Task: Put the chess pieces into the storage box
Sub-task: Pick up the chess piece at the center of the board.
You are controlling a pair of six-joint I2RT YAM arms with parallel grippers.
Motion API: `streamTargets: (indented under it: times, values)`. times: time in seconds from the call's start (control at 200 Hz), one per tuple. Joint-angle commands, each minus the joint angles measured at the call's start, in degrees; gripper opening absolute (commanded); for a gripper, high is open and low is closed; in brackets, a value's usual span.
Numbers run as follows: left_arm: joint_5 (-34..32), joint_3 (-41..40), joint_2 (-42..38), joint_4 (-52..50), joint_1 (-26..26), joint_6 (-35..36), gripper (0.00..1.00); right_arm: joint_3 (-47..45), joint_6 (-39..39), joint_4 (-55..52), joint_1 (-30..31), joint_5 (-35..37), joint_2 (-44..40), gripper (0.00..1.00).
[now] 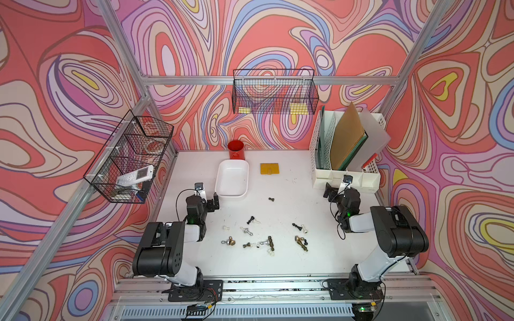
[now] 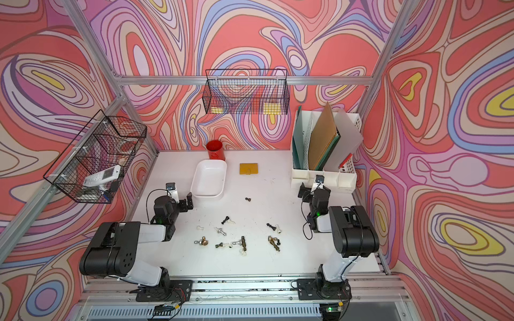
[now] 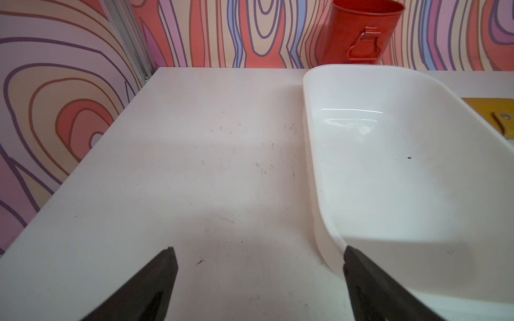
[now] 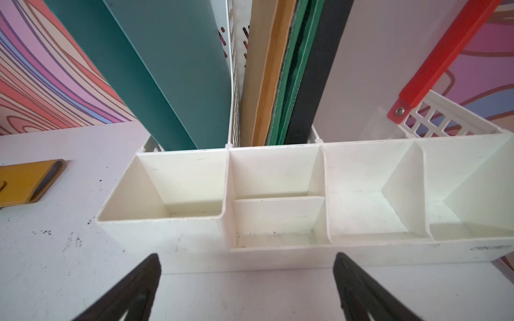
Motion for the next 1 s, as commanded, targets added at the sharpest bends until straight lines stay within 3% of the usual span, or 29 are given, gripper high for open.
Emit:
streamTargets:
  times: [0.0, 0.716, 0.801, 0.931, 0.996]
  values:
    - [0.2, 0.4, 0.3, 0.6, -0.1, 0.0, 0.99, 0.2, -0.3, -0.4, 0.1, -0.2, -0.2, 0.98]
    - [0.4, 0.6, 0.4, 0.4, -0.1, -0.1, 0.99, 0.3, -0.3, -0.6, 0.1, -0.2, -0.1, 0.98]
    - [0.0, 0.8, 0.0, -0.1, -0.1, -0.1, 0.93, 0.1, -0.2, -0.4, 0.1, -0.7, -0.2, 0.97]
    - [-4.6, 1.3, -7.1, -7.2, -0.4, -1.0, 0.82, 5.7, -1.3, -14.5, 0.1, -3.1, -5.2, 0.90]
    - [-11.5, 4.6, -13.9, -19.1, -1.7, -3.2, 0.82, 10.8, -2.2, -24.4, 0.1, -5.2, -7.7, 0.88]
